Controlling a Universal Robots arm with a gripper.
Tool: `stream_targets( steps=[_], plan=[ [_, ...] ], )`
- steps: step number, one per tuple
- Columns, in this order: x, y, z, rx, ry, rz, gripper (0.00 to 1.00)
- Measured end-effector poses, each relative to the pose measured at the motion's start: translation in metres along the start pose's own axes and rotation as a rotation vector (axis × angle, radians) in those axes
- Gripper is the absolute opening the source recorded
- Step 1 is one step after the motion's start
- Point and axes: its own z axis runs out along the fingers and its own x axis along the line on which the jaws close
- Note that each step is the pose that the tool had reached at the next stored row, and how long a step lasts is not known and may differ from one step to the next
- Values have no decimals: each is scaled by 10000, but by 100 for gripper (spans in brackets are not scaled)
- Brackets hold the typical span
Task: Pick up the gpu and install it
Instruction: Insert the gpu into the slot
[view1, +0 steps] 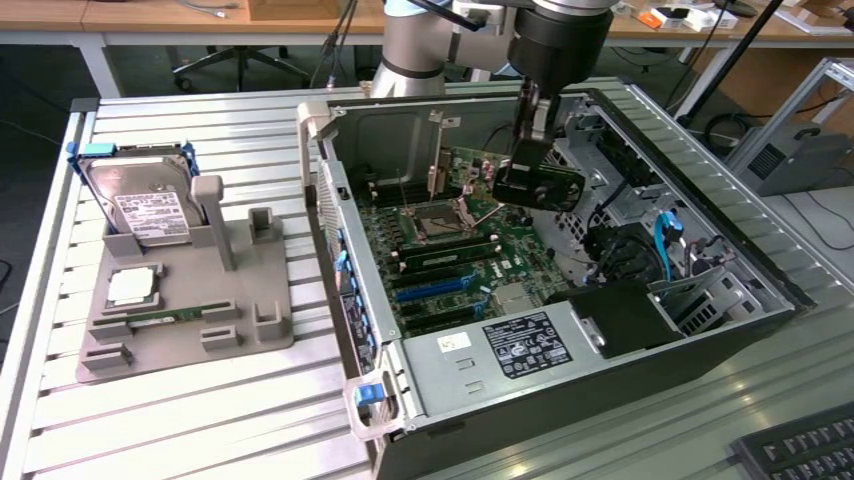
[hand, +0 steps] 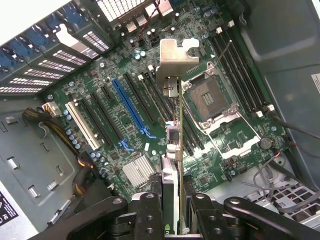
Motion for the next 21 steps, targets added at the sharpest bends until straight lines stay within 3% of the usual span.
stream_targets(
  steps=[21],
  plan=[
    [0, 0, 2, 7, -24, -460, 27]
  ],
)
